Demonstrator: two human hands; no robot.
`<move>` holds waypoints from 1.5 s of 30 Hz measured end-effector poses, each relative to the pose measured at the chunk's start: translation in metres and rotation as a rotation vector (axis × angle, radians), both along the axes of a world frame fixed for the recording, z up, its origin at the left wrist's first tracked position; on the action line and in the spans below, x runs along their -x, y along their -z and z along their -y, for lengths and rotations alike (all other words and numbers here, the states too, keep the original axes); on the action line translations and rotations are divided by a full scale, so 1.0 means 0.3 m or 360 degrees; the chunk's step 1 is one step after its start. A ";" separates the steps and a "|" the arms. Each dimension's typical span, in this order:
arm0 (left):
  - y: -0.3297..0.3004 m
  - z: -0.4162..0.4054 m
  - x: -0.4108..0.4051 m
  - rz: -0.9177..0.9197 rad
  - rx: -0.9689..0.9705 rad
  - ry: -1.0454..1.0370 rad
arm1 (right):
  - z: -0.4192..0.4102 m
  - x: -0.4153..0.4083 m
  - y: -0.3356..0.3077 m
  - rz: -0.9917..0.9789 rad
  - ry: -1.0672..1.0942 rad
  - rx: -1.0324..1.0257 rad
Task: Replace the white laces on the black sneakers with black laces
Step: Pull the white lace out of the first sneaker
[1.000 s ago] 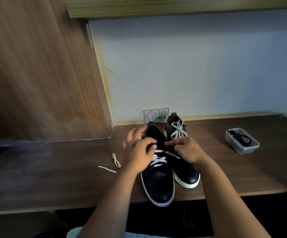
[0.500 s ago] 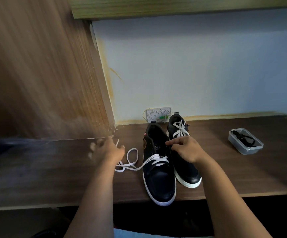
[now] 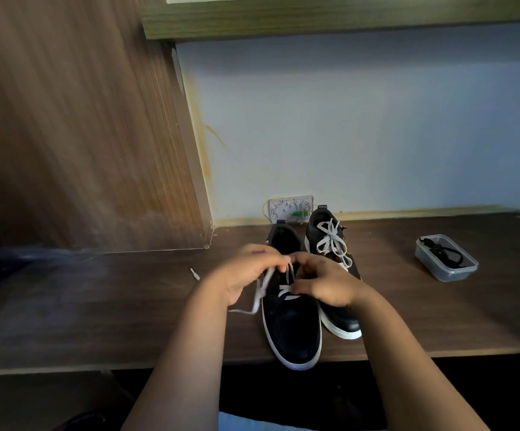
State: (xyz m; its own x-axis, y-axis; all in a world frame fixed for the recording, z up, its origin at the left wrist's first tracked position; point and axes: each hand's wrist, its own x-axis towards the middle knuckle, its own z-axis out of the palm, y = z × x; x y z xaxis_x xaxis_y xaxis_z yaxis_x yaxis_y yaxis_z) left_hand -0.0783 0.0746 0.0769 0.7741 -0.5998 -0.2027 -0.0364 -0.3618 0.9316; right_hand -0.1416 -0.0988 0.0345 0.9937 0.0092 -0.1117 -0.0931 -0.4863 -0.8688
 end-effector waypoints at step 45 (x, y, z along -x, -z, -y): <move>0.197 0.047 -0.054 0.0580 -0.0242 -0.0103 | -0.031 -0.016 0.023 0.0810 0.0279 0.0503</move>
